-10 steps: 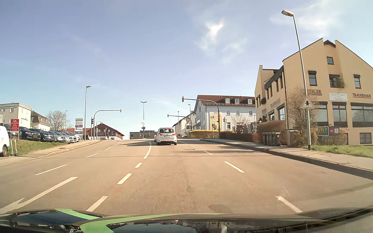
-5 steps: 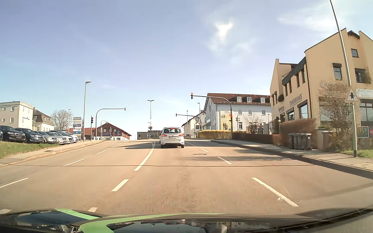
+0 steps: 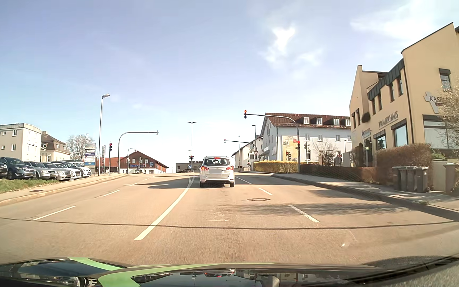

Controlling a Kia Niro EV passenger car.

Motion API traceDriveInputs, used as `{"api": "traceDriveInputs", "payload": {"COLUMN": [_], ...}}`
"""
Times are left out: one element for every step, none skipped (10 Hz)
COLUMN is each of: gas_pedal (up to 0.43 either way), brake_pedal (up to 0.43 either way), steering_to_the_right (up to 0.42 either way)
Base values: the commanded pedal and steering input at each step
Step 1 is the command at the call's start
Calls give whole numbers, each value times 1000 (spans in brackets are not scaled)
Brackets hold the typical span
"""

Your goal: Follow the waypoints while adhering to traffic rules and regulations

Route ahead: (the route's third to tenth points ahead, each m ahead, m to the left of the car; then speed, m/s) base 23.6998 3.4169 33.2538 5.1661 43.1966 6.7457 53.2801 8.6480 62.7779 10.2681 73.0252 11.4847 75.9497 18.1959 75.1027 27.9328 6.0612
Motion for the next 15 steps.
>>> {"api": "traceDriveInputs", "payload": {"gas_pedal": [0,0,0,0,0,0,0,0,0,0,0,0,0,0,0], "brake_pedal": [122,116,104,91,79,79,79,85,98,116,122,128,134,146,159], "steering_to_the_right": [-37,-37,-37,-36,-36,-36,-36,-36,-36,-35,-35,-35,-35,-35,-35]}}
